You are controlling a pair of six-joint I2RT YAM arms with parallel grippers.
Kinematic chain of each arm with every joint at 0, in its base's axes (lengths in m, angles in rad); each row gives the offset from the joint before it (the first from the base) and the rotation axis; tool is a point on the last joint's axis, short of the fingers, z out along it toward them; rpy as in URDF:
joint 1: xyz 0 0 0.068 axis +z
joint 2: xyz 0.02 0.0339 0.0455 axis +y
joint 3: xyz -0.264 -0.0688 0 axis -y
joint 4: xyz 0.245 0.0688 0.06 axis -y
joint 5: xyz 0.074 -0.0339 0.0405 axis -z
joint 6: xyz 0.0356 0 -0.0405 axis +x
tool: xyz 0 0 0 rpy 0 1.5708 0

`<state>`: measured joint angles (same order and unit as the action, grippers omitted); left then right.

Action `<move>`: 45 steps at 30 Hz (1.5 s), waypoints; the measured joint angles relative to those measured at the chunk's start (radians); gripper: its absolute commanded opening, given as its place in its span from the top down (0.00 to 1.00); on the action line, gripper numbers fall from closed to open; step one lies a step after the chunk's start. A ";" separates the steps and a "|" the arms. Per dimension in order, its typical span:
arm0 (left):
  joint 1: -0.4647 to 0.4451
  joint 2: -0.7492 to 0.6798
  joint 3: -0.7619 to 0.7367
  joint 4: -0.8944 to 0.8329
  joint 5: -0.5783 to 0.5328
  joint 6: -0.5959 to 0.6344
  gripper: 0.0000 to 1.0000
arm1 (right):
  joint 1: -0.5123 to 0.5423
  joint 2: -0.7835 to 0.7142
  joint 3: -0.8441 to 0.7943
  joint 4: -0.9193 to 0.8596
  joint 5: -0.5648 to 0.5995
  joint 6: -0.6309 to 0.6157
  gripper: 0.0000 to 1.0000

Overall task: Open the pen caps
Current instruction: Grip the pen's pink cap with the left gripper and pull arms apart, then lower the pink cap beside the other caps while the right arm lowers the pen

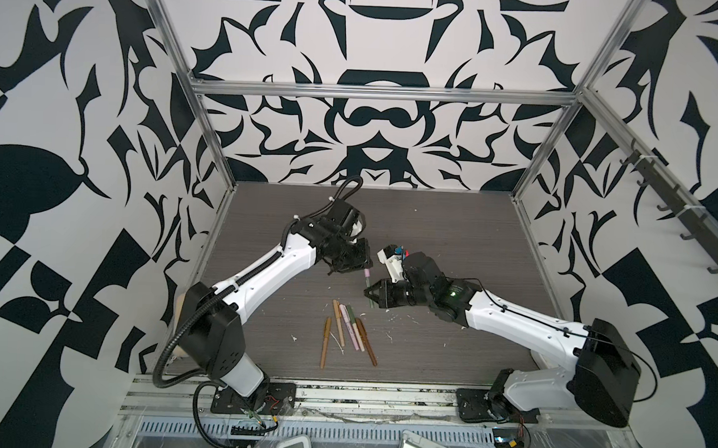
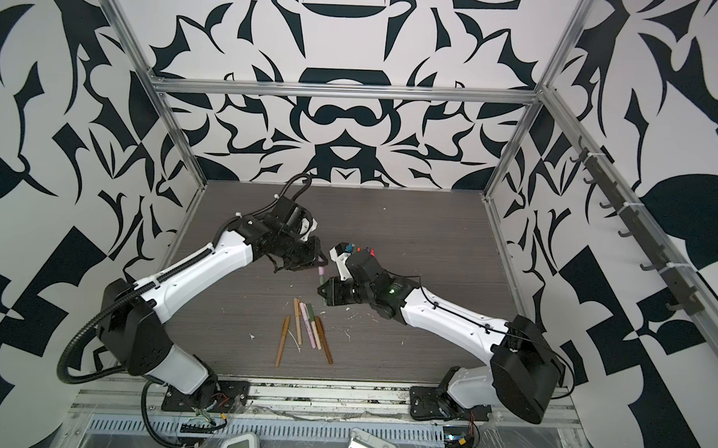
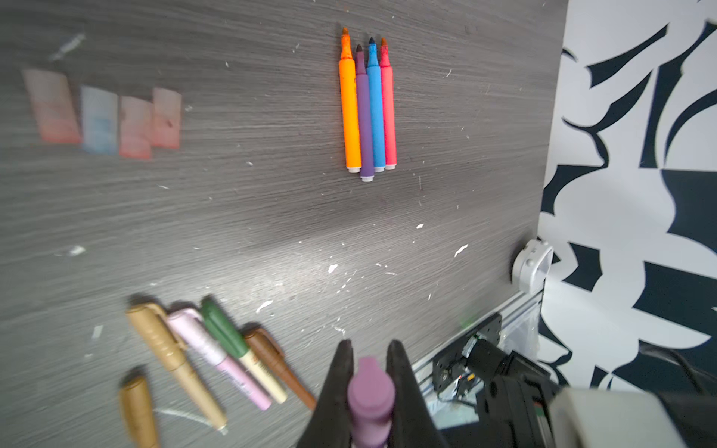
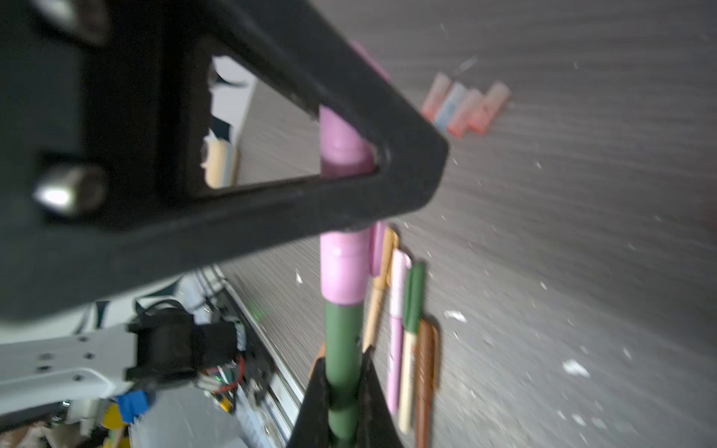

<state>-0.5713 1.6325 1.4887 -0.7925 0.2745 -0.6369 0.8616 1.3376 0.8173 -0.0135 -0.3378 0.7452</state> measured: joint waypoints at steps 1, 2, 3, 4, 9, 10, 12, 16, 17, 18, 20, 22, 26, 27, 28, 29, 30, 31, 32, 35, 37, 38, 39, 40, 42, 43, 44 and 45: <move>0.038 0.031 0.064 -0.027 -0.014 0.032 1.00 | 0.006 -0.016 -0.049 0.026 -0.004 0.019 1.00; 0.088 0.061 0.132 -0.050 -0.031 0.069 1.00 | 0.014 -0.036 -0.117 0.040 -0.011 0.042 1.00; 0.138 0.085 0.191 -0.068 -0.051 0.102 1.00 | 0.020 -0.055 -0.186 0.040 -0.018 0.061 1.00; 0.176 0.100 0.231 -0.079 -0.066 0.130 1.00 | 0.021 -0.066 -0.237 0.031 -0.018 0.073 1.00; 0.278 0.138 0.299 -0.126 -0.133 0.240 1.00 | -0.001 -0.181 -0.344 -0.111 0.045 0.082 1.00; 0.273 0.149 0.299 -0.130 -0.135 0.254 1.00 | -0.005 -0.208 -0.343 -0.121 0.063 0.073 1.00; 0.263 0.195 0.299 -0.132 -0.136 0.284 1.00 | -0.015 -0.267 -0.340 -0.150 0.121 0.042 1.00; 0.259 0.317 0.299 -0.132 -0.122 0.329 1.00 | -0.037 -0.311 -0.353 -0.170 0.198 0.003 1.00; 0.264 0.354 0.299 -0.132 -0.114 0.341 1.00 | -0.047 -0.317 -0.369 -0.166 0.205 -0.001 1.00; 0.271 0.386 0.299 -0.133 -0.106 0.351 1.00 | -0.056 -0.319 -0.386 -0.165 0.210 -0.005 1.00; 0.286 0.441 0.299 -0.137 -0.087 0.368 1.00 | -0.076 -0.321 -0.417 -0.165 0.212 -0.010 1.00; 0.300 0.483 0.297 -0.142 -0.068 0.382 1.00 | -0.100 -0.325 -0.443 -0.165 0.208 -0.012 1.00; 0.317 0.503 0.261 -0.139 -0.037 0.401 1.00 | -0.146 -0.348 -0.470 -0.160 0.191 -0.012 1.00; 0.320 0.503 0.250 -0.138 -0.026 0.403 1.00 | -0.154 -0.355 -0.474 -0.154 0.186 -0.012 1.00; 0.323 0.503 0.237 -0.134 -0.016 0.403 0.99 | -0.163 -0.363 -0.478 -0.148 0.181 -0.012 1.00; 0.328 0.503 0.222 -0.127 0.000 0.402 0.99 | -0.170 -0.369 -0.482 -0.143 0.177 -0.012 1.00; 0.334 0.503 0.209 -0.122 0.014 0.401 0.99 | -0.175 -0.371 -0.485 -0.138 0.173 -0.012 1.00; 0.338 0.503 0.193 -0.117 0.032 0.399 0.98 | -0.180 -0.373 -0.487 -0.137 0.168 -0.012 1.00; 0.343 0.503 0.175 -0.109 0.052 0.397 0.98 | -0.184 -0.373 -0.490 -0.133 0.164 -0.011 1.00; 0.365 0.503 0.129 -0.084 0.101 0.387 0.96 | -0.192 -0.372 -0.496 -0.127 0.154 -0.011 1.00; 0.374 0.503 0.105 -0.069 0.124 0.383 0.93 | -0.195 -0.367 -0.497 -0.123 0.147 -0.011 1.00; 0.378 0.503 0.096 -0.064 0.134 0.380 0.92 | -0.196 -0.364 -0.497 -0.121 0.145 -0.011 1.00; 0.381 0.503 0.086 -0.055 0.142 0.378 0.91 | -0.198 -0.360 -0.497 -0.119 0.140 -0.011 1.00; 0.383 0.503 0.079 -0.051 0.147 0.376 0.91 | -0.200 -0.356 -0.497 -0.116 0.137 -0.011 1.00; 0.383 0.503 0.065 -0.039 0.160 0.375 0.88 | -0.204 -0.347 -0.497 -0.113 0.130 -0.011 1.00; 0.383 0.503 0.059 -0.034 0.166 0.375 0.87 | -0.206 -0.342 -0.497 -0.112 0.128 -0.011 1.00; 0.382 0.502 0.055 -0.031 0.172 0.375 0.86 | -0.208 -0.337 -0.497 -0.110 0.126 -0.011 1.00; 0.382 0.503 0.055 -0.030 0.175 0.374 0.85 | -0.208 -0.334 -0.497 -0.109 0.124 -0.011 1.00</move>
<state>-0.1894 2.1353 1.5436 -0.8223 0.4500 -0.2630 0.6533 1.0035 0.3206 -0.1223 -0.2142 0.7338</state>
